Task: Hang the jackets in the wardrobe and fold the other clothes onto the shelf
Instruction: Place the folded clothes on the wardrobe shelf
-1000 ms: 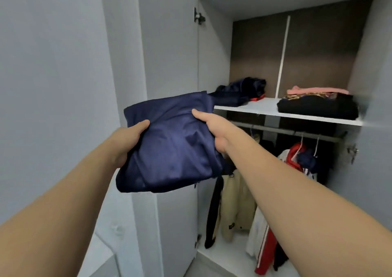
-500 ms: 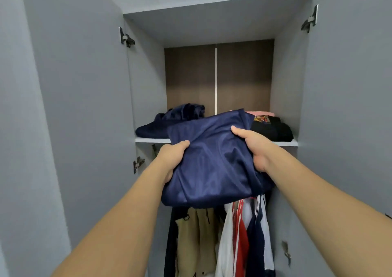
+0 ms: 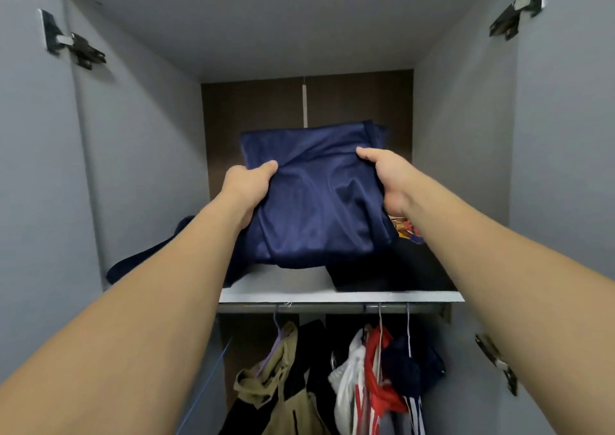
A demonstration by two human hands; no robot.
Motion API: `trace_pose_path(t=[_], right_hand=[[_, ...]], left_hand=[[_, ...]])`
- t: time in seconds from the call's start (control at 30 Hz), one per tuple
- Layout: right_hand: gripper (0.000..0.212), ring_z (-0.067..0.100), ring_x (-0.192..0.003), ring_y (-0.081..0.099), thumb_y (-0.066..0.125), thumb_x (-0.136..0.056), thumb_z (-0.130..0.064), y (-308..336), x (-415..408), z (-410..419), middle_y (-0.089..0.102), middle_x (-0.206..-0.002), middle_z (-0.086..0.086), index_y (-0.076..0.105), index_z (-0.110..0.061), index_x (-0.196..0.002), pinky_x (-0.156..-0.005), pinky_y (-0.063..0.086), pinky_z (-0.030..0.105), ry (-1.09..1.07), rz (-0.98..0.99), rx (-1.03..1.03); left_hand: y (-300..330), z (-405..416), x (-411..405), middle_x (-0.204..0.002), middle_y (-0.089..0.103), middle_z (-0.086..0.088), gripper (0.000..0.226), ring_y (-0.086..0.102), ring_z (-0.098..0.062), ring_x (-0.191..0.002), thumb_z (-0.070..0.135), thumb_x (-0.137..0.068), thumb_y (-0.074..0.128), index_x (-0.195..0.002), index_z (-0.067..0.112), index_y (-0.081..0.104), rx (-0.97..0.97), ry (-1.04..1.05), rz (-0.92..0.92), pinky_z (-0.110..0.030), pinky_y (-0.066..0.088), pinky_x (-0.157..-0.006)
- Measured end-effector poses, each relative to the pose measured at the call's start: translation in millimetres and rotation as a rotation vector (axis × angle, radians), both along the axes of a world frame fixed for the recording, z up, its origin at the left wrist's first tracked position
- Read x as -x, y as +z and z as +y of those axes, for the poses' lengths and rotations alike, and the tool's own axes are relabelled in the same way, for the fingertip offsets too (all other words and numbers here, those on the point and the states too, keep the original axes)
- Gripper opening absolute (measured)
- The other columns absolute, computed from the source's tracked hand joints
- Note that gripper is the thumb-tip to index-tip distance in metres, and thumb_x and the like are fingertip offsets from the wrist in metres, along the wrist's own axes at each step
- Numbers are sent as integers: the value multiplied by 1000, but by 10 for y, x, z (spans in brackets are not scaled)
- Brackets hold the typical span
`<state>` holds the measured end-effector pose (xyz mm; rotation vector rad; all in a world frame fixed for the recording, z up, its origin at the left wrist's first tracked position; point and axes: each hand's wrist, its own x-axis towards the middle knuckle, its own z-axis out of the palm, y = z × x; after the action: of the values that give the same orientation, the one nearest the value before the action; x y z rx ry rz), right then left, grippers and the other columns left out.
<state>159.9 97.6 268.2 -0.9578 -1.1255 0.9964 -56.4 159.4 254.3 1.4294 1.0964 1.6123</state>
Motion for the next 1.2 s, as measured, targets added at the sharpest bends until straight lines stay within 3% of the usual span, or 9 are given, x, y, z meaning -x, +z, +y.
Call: trace_pose_path(t=[0.17,0.33,0.47,0.57,0.77,0.83,1.0,1.13,1.2], right_hand=[[28,24,-78,73,60,-94,-38,70,-138,672,77,-92,6,68,-15,-107,-66,54,31,-68,19,-18],[26,25,-77,67,54,-97,-33,135,123,1195,73,-86,9,67,-11,-97,-64,49,30,-68,46,83],[24,25,-75,67,55,-97,-30,205,862,1526,74,-75,8,66,-9,-93,-60,49,28,63,33,128],[25,27,-81,65,55,-98,-28,105,1456,1656,72,-95,12,65,-6,-105,-63,50,32,162,2,160],[31,32,-102,64,55,-98,-22,-275,2058,1908,68,-115,16,59,-2,-121,-81,54,38,172,-14,285],[30,33,-111,62,50,-99,-19,-494,2095,2023,66,-120,17,58,0,-121,-94,51,40,153,-99,351],[48,34,-133,44,46,-98,-12,-1000,2139,2187,43,-146,21,39,3,-144,-110,39,41,47,-478,404],[76,37,-139,20,49,-89,-19,-917,2159,2197,5,-157,13,11,-13,-154,-115,26,45,-265,-761,235],[73,36,-139,18,48,-89,-26,-828,2225,2194,-2,-159,7,14,-19,-154,-115,21,46,-310,-912,112]], left_hand=[[177,804,-188,-94,63,0,42,63,-19,-85,41,-85,72,-113,13,58,-7,-47,83,-29,51,-69],[368,1128,31,-105,65,-6,52,64,-26,-94,37,-86,72,-124,5,58,53,-13,210,-38,55,-87],[586,1161,895,-99,66,-7,32,63,-24,-79,43,-86,72,-95,14,63,153,136,370,-31,48,-59],[544,1115,1569,-89,65,-6,41,62,-26,-77,54,-81,72,-90,16,60,292,278,502,-33,43,-57],[174,1389,2140,-115,66,-9,42,61,-24,-82,55,-82,71,-94,15,63,393,337,626,-39,46,-84],[2,1508,2164,-125,62,-10,46,60,-25,-88,54,-84,70,-106,14,64,419,357,722,-38,45,-86],[-718,1708,2122,-153,41,-12,73,41,-32,-137,57,-95,51,-147,9,40,568,305,1091,-40,31,-112],[-644,1803,2183,-147,47,-14,69,47,-34,-132,57,-95,51,-142,7,46,497,407,1147,-39,36,-105],[-574,1832,2227,-139,54,-13,64,53,-34,-123,56,-95,51,-136,7,51,421,503,1212,-37,41,-92]])
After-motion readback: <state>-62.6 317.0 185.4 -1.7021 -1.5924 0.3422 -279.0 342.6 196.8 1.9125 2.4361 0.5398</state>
